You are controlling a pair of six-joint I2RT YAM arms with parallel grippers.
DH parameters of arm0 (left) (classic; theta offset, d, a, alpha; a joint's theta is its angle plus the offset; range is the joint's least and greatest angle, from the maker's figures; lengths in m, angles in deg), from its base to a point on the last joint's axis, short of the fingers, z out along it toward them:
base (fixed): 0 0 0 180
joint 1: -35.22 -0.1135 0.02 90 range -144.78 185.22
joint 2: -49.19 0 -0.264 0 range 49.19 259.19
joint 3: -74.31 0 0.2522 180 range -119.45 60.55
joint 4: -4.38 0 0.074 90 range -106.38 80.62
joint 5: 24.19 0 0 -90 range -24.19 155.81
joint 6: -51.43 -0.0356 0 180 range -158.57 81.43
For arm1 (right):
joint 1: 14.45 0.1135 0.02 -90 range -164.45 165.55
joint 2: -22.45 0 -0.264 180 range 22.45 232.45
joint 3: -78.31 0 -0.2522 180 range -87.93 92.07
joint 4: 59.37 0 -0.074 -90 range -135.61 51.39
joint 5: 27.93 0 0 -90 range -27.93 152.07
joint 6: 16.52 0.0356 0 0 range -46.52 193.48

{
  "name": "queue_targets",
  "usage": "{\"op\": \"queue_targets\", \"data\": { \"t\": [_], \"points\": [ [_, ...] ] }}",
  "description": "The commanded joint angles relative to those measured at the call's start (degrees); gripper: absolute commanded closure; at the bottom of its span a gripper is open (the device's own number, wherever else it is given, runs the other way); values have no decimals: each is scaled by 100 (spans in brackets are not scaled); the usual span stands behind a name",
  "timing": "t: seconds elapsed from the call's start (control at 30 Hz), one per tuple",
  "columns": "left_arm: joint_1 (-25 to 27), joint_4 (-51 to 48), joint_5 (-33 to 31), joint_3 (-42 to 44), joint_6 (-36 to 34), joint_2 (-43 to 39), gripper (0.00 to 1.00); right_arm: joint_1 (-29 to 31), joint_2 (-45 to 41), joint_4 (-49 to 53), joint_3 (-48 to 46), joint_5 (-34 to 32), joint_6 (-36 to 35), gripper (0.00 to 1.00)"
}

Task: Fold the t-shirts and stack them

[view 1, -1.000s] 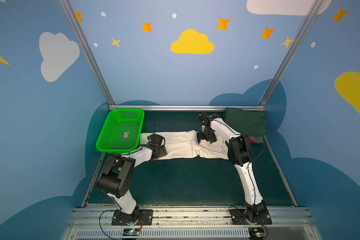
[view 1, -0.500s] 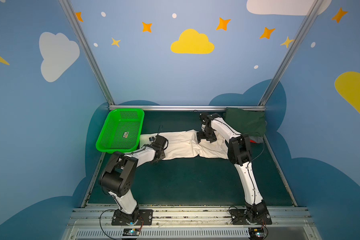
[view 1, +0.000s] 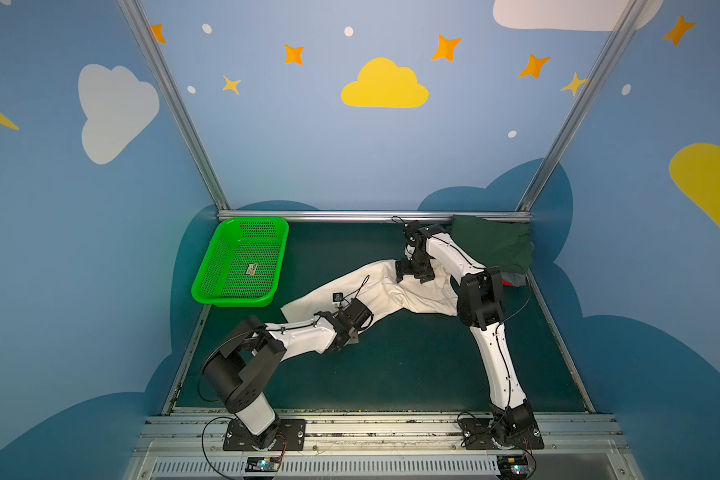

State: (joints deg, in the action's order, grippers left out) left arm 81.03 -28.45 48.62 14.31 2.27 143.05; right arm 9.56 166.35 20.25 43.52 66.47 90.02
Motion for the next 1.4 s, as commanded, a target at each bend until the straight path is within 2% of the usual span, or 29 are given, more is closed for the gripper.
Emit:
{"op": "queue_targets", "data": {
  "t": [0.0,0.1,0.23,0.33,0.53,0.63,0.8,0.97,1.2,1.37],
  "points": [
    [349,-1514,1030,488,507,169,65,-60,124,36,270,69,-73,11],
    [555,-1711,1032,544,810,-170,64,-87,-352,-192,-54,-143,31,11],
    [631,-1866,1095,678,1074,-820,57,-116,-1230,-600,-789,-280,186,11],
    [539,-2147,961,571,995,-1203,45,-121,-1783,-761,-1313,-476,342,11],
    [-176,-2200,1095,493,630,-1804,36,-151,-2619,-1103,-2541,-691,681,11],
    [-614,-2165,1077,481,362,-2018,32,-207,-2831,-1317,-3103,-573,784,11],
    [-1321,-2049,1174,425,-111,-2046,31,-282,-2638,-1276,-3419,-571,776,11],
    [-1760,-1938,1198,374,-402,-1741,30,-335,-2181,-1213,-3321,-517,692,12],
    [-1798,-1779,1265,499,-430,-1314,30,-356,-1371,-752,-2426,-344,403,12],
    [-1715,-1602,1365,815,-170,-1408,30,-336,-865,-392,-1642,-243,163,12]
  ]
}}
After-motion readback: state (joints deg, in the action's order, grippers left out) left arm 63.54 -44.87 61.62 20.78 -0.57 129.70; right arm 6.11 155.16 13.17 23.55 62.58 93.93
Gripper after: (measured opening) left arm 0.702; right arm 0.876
